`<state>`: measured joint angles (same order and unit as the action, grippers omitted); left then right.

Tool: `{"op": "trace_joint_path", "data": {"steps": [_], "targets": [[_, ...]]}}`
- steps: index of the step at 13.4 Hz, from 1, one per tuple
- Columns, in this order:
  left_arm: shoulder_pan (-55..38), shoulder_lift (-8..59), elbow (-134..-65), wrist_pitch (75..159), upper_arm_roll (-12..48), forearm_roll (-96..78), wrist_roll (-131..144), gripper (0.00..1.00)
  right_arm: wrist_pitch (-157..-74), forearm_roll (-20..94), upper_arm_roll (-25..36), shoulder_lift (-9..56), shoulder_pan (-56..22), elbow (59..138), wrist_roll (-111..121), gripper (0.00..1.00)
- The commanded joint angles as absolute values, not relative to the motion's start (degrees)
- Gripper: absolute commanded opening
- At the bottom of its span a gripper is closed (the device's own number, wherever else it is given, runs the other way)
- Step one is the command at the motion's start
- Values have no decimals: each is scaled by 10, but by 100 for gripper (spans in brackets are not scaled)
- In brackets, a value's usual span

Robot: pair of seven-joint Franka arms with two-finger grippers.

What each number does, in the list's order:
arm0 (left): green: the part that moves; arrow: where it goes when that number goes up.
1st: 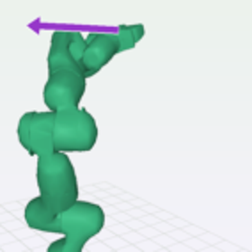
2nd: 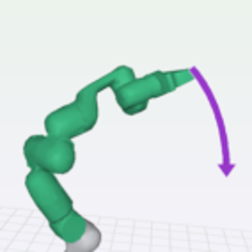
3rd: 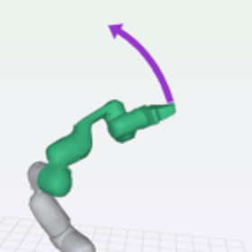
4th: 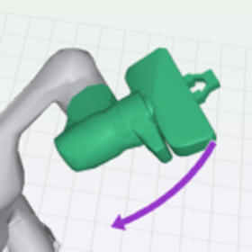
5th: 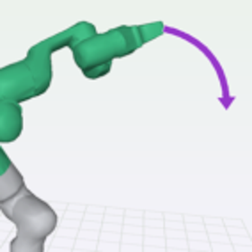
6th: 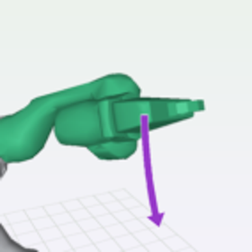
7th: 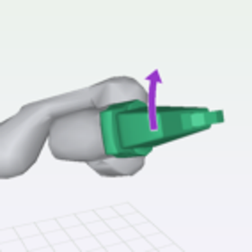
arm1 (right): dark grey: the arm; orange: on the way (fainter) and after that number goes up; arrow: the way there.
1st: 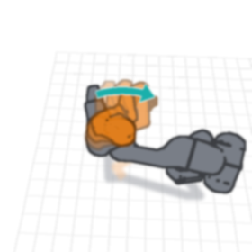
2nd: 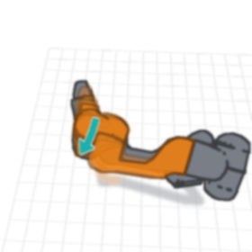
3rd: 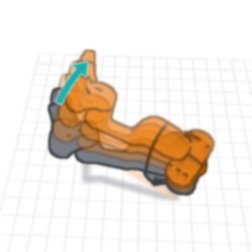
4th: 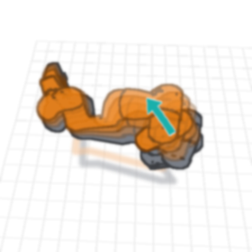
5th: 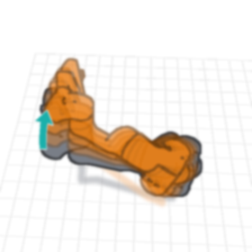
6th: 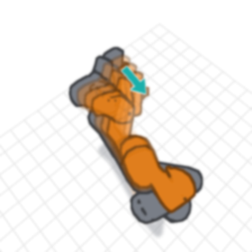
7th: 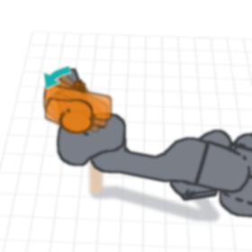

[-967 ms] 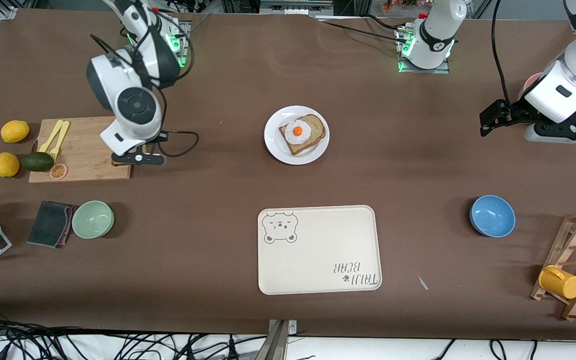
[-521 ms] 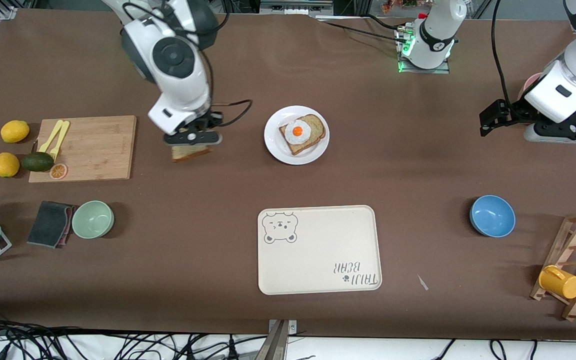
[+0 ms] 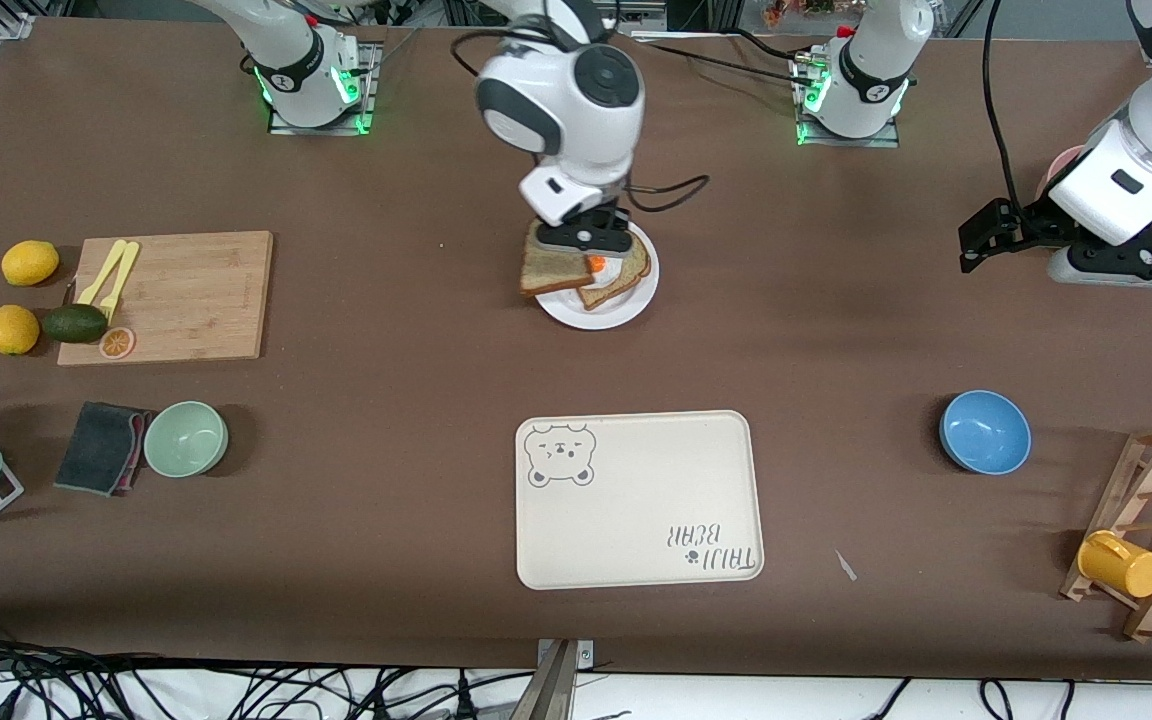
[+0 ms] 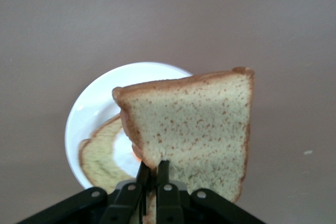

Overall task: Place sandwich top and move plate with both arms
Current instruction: 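Carry the bread slice over the egg and lay it on top, then withdraw the right gripper while the left gripper reaches toward the plate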

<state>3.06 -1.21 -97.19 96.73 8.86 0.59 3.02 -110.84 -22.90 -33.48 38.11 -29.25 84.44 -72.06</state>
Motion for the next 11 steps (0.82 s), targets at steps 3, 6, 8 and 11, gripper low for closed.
{"op": "trace_joint_path", "data": {"steps": [3,6,8,11], "targets": [[33,-8,-959,958,92,15,27,100,-1099,-257,-290,466,-359,761,-734,0],[32,-8,-959,944,93,12,25,100,-1112,-258,-286,484,-377,761,-749,6],[23,-6,-960,939,94,12,25,100,-1112,-255,-286,486,-377,761,-769,99],[18,1,-960,928,94,11,25,100,-1098,-248,-291,466,-346,759,-766,100]]}}
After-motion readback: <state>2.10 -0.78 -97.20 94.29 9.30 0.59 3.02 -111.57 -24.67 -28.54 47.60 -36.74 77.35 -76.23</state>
